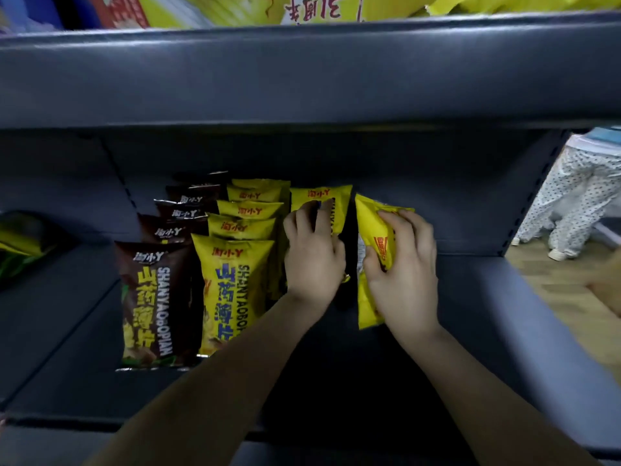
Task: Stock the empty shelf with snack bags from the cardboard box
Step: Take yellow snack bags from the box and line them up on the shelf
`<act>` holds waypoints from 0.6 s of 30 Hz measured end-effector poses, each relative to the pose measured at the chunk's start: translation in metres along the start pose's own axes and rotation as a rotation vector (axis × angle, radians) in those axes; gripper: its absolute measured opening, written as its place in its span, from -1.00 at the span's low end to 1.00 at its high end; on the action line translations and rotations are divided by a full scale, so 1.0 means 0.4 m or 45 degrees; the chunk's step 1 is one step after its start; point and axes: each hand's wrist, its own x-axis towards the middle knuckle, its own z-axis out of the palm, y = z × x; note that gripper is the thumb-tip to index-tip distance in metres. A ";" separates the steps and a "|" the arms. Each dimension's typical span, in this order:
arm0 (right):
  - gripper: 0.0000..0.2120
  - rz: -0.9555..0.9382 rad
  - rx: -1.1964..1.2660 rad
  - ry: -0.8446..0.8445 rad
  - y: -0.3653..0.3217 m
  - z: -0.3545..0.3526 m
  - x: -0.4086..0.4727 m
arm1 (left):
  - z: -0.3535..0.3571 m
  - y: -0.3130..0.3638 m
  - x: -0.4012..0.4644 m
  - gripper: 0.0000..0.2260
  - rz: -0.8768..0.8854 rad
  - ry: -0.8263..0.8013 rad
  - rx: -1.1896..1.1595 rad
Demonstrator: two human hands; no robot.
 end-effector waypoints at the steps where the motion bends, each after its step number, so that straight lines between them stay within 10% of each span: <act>1: -0.55 0.009 -0.001 0.004 0.004 0.009 0.004 | 0.011 -0.002 0.013 -0.54 -0.029 0.014 -0.014; 18: -0.55 0.064 -0.022 -0.020 0.052 0.055 0.016 | 0.114 -0.035 0.062 -0.46 -0.174 -0.056 -0.068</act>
